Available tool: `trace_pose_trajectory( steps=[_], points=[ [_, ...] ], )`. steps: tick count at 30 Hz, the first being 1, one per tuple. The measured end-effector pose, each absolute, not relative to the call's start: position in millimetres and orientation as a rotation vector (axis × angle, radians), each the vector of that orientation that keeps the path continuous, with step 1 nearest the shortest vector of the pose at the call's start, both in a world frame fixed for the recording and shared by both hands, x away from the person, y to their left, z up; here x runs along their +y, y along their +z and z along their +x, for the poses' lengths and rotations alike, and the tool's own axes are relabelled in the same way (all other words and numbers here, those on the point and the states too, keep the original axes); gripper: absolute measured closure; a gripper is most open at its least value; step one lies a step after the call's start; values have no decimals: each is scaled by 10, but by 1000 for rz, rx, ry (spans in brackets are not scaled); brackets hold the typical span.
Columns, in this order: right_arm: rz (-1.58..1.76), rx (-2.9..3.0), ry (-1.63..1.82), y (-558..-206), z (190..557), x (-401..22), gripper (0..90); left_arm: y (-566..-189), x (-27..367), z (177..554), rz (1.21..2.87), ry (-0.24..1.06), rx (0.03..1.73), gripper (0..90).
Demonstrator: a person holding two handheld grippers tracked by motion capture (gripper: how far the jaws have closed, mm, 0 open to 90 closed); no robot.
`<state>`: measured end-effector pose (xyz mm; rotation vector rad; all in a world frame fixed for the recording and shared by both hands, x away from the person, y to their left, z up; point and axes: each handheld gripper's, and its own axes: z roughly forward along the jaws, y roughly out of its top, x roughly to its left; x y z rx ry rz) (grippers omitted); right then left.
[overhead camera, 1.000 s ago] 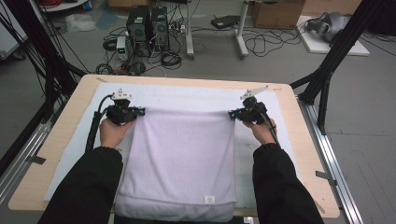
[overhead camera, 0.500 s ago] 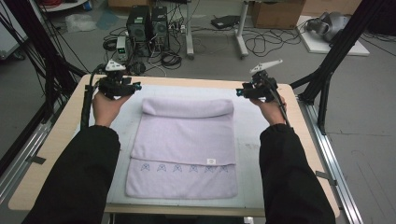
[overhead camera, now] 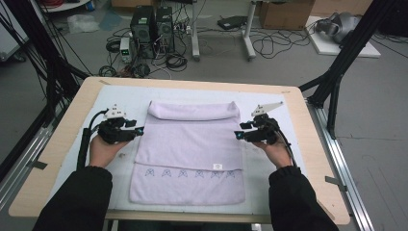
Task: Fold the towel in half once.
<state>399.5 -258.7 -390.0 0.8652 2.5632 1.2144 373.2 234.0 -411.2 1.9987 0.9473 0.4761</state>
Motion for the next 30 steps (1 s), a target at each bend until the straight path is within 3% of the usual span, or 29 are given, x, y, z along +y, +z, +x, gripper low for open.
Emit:
trace_pose_trajectory(
  steps=[8,16,22,30],
  points=[
    [838,2634,1195,-4047,3613,-2552,501,-4228,2381,3348,2015,420,878,550],
    [813,2624,1216,-4069,3400,-2626,513,-4219,2402,3210,2016,398,833,552],
    [796,2638,1248,-4162,3305,-2637,572,-4291,2344,3204,2076,333,789,708],
    [745,2724,1204,-4292,3342,-2500,643,-4396,2284,3218,2125,274,800,709]
  ],
)
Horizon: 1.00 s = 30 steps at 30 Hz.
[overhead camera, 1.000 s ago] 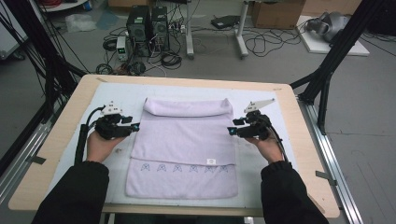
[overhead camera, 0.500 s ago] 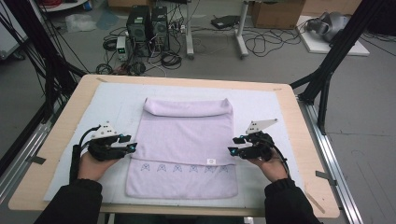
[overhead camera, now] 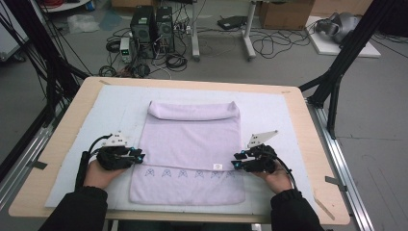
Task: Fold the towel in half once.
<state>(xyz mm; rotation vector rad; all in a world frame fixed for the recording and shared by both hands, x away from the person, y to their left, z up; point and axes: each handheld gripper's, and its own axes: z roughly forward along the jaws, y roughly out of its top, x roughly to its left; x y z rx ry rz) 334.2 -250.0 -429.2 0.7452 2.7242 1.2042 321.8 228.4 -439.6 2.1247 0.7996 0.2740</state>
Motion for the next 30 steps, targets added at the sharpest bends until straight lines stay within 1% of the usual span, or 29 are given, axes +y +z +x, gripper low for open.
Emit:
trace_pose_trajectory(
  steps=[4,7,9,10,11,17,21,24,30],
  points=[
    [729,2772,1128,-4374,3345,-2453,715,-4427,2266,3215,2149,285,796,718],
    [732,2761,1122,-4376,3352,-2447,758,-4426,2254,3210,2158,302,804,780],
    [745,2763,1133,-4378,3369,-2462,817,-4425,2252,3212,2149,297,816,858],
    [749,2769,1141,-4378,3376,-2470,860,-4421,2254,3214,2150,294,821,870],
    [746,2771,1147,-4380,3380,-2471,869,-4415,2255,3214,2151,296,820,876],
    [738,2733,1207,-4290,3379,-2501,877,-4352,2299,3186,2099,272,841,883],
    [712,2690,1252,-4177,3347,-2550,877,-4221,2324,3121,2060,291,827,882],
    [707,2683,1262,-4120,3285,-2569,877,-4128,2331,3041,2052,294,802,883],
    [650,2673,1297,-3993,3074,-2583,878,-4064,2367,2827,2048,305,783,883]
  ],
)
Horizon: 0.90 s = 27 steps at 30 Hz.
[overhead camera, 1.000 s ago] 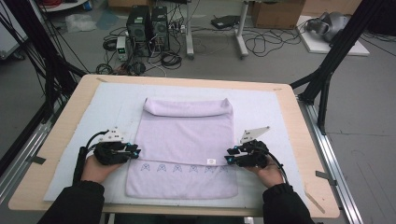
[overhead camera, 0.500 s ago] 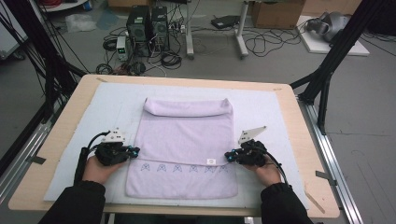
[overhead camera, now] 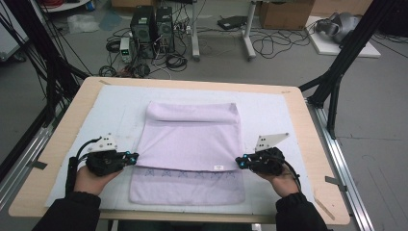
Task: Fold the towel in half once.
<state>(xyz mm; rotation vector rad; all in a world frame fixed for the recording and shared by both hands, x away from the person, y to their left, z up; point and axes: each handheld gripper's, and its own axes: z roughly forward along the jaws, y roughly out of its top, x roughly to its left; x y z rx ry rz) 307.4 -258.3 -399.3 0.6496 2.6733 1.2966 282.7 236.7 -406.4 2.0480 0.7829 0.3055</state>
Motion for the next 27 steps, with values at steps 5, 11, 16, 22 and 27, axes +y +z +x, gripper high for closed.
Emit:
trace_pose_trajectory(
  steps=[5,11,16,22,27],
  points=[
    [601,2700,1296,-3978,2870,-2577,877,-4114,2393,2614,2061,314,773,883],
    [578,2728,1288,-4042,2674,-2578,878,-4180,2376,2449,2077,299,752,883],
    [562,2794,1287,-4150,2574,-2600,862,-4257,2388,2314,2086,267,738,879],
    [575,2781,1305,-4246,2653,-2513,687,-4379,2311,2321,2122,211,716,707],
    [512,2854,1234,-4351,2702,-2324,708,-4445,2231,2329,2162,201,690,814]
  ],
)
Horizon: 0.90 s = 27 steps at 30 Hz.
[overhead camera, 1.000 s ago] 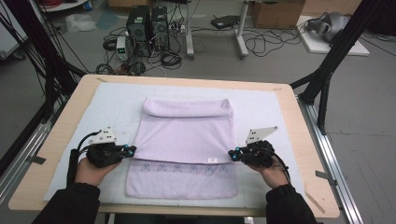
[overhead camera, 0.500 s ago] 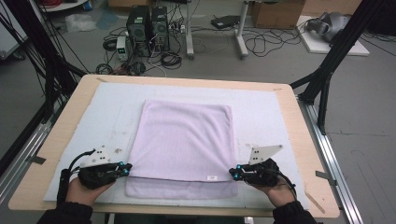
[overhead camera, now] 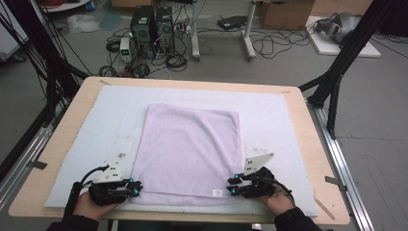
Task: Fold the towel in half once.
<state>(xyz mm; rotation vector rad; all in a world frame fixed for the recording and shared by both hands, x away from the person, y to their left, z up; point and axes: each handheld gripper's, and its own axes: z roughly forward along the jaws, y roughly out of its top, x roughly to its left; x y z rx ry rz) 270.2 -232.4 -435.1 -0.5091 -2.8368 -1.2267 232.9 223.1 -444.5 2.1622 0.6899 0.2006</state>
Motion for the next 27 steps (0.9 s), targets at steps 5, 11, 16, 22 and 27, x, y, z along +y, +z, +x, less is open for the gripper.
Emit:
trace_pose_trajectory(
  steps=[5,11,16,22,27],
  points=[
    [-486,-2841,-1204,-4394,2722,-2304,870,-4416,2235,2329,2155,203,696,871],
    [-466,-2806,-1304,-4235,2703,-2372,876,-4256,2264,2266,2103,215,680,874],
    [-445,-2803,-1344,-4124,2624,-2428,877,-4161,2265,2117,2094,228,646,874],
    [-428,-2802,-1279,-4210,2528,-2478,869,-4244,2261,2029,2122,191,639,855],
    [-468,-2789,-1234,-4362,2563,-2468,791,-4385,2235,2090,2156,146,661,796]
  ],
)
